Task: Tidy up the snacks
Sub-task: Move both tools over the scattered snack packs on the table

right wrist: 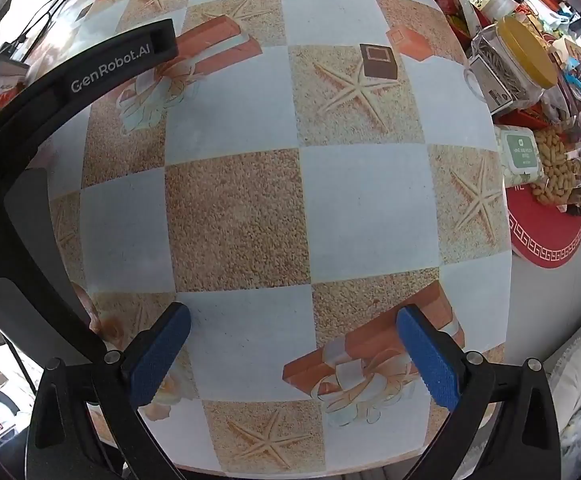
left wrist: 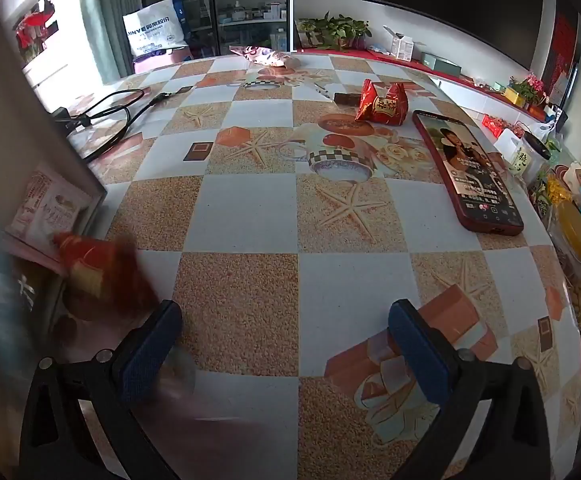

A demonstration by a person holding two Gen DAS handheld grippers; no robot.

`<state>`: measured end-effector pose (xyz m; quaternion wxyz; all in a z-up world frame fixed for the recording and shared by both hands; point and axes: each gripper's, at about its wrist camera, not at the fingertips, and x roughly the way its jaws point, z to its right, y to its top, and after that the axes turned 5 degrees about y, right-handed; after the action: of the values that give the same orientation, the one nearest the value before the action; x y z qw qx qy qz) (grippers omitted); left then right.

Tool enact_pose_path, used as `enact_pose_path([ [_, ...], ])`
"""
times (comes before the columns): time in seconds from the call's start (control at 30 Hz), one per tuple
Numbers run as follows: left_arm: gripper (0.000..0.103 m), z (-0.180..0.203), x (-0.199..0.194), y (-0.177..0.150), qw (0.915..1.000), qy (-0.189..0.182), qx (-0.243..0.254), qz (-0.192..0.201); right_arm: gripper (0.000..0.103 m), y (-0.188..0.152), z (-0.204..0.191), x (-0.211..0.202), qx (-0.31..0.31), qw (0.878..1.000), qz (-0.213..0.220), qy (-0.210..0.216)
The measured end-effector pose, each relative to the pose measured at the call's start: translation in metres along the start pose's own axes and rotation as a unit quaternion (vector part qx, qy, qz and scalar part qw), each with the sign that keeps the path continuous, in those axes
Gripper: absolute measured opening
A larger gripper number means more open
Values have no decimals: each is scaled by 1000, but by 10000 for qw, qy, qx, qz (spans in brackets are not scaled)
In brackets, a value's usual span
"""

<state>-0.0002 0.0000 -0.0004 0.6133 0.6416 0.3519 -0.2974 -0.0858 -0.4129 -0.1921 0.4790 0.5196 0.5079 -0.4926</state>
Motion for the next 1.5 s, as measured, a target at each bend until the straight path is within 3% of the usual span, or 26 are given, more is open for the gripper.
enact_pose_path([
  [0.87, 103, 0, 0, 0, 10000, 3, -1, 1, 103, -3, -1, -2, -5, 9999, 146, 21],
  [1.5, 103, -1, 1, 1, 9998, -26, 131, -135, 103, 7, 2, 5, 64, 9990, -312, 317],
])
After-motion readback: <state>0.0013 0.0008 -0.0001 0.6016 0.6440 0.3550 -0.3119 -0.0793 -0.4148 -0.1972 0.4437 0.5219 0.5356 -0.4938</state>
